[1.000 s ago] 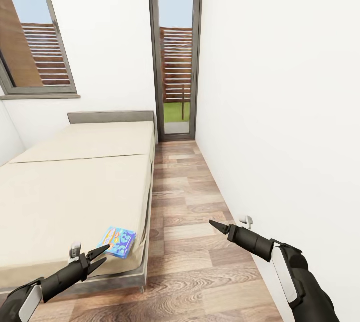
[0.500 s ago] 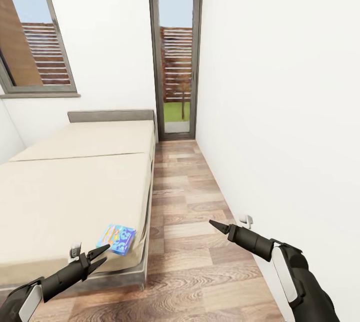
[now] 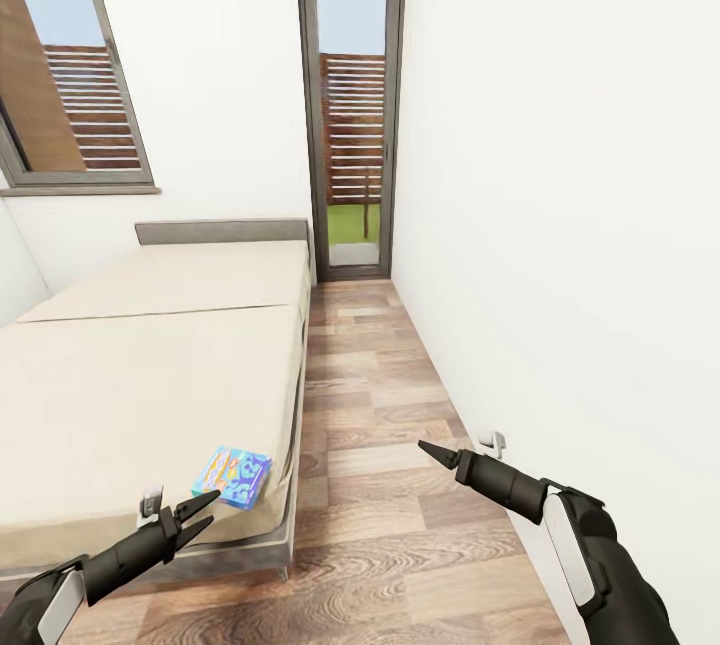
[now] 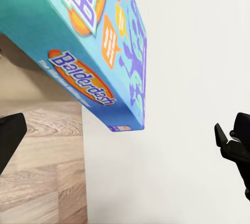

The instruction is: Put all the toys in the child's room - the three board games (two on the bed and one on the table), the two jigsaw puzzles on the table, and the tennis ball on the table - inside the toy box on the table in the child's room.

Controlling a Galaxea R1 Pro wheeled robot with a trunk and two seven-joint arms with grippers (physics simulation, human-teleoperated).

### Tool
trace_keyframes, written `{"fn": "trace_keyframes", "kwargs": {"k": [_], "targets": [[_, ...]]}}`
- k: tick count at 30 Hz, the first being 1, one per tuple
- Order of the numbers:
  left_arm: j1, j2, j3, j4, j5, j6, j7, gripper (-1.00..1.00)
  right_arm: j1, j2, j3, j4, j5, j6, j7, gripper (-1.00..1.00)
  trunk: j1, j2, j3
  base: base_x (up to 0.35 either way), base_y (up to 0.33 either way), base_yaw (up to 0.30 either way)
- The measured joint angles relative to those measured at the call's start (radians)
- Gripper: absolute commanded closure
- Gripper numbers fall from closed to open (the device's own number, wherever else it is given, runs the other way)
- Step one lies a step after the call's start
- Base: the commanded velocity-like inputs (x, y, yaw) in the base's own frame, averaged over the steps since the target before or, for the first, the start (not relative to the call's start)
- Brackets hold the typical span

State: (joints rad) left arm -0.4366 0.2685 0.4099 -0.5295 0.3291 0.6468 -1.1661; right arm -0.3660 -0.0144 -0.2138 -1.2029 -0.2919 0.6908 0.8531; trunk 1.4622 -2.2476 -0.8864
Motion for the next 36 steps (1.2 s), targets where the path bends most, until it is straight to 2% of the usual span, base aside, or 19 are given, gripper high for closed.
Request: {"fn": "trace_keyframes", "kwargs": {"k": [7,28,36], "targets": [[0.0,-0.002,-0.001,0.0,-0.001,0.001,0.004,-1.0,0.0,0.0,0.0,0.0,0.0,0.0,0.0,-1.0,0.027,-0.049,-0.022,0.0,0.0,0.0],[0.0,-0.004,-0.006,0.0,-0.008,-0.001,0.003,-1.0,0.0,0.0,0.0,0.0,-0.002,0.0,0.002,-1.0,0.027,-0.049,-0.022,0.0,-0.001,0.0],[0.0,-0.004,-0.008,0.0,-0.009,-0.002,0.003,-1.0,0.0,0.0,0.0,0.0,-0.002,0.0,0.001,-1.0,0.027,-0.049,-0.022,0.0,-0.132,0.0]]}}
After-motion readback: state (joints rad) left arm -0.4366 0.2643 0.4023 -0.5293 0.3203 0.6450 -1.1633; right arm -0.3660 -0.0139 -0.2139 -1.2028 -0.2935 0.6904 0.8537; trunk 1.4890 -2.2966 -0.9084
